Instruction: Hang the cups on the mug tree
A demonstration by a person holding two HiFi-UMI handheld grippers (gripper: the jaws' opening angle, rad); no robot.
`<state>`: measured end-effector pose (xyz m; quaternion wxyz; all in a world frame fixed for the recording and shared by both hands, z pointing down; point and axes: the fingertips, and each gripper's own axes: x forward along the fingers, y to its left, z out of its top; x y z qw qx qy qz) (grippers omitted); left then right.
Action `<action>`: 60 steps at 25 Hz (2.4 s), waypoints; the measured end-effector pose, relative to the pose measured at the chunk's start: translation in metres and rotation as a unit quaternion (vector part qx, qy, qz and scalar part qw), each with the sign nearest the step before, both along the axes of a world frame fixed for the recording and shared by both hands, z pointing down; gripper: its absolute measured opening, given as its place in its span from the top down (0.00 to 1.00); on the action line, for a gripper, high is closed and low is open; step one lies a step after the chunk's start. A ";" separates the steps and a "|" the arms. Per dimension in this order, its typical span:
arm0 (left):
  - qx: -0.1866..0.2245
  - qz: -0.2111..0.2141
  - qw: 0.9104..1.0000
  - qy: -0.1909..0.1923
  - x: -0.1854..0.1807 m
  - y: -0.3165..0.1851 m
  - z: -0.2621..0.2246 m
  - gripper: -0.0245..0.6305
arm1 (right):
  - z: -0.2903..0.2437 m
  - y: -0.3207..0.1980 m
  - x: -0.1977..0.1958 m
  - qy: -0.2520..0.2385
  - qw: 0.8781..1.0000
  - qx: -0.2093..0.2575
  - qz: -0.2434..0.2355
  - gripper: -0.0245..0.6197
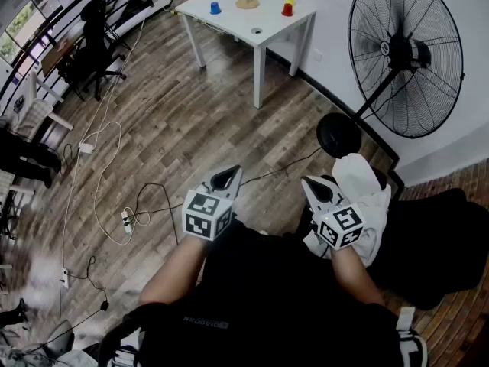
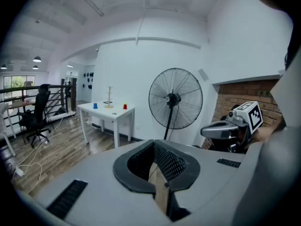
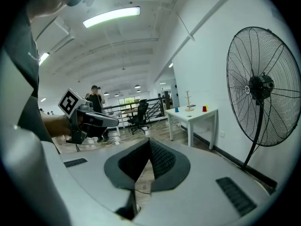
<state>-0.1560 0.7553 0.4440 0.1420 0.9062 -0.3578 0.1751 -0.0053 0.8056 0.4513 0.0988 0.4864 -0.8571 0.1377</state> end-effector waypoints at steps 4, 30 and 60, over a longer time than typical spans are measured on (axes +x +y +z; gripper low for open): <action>0.004 -0.003 1.000 -0.009 0.004 -0.007 -0.005 0.94 | -0.004 -0.007 0.009 -0.005 1.000 -0.002 0.001 0.95; 0.003 0.038 0.999 -0.002 -0.019 -0.177 -0.007 0.94 | -0.011 -0.166 -0.012 -0.013 0.998 -0.008 0.060 0.95; -0.028 0.023 0.999 -0.001 -0.087 -0.349 0.034 0.94 | 0.022 -0.347 -0.062 -0.013 0.998 -0.045 0.053 0.95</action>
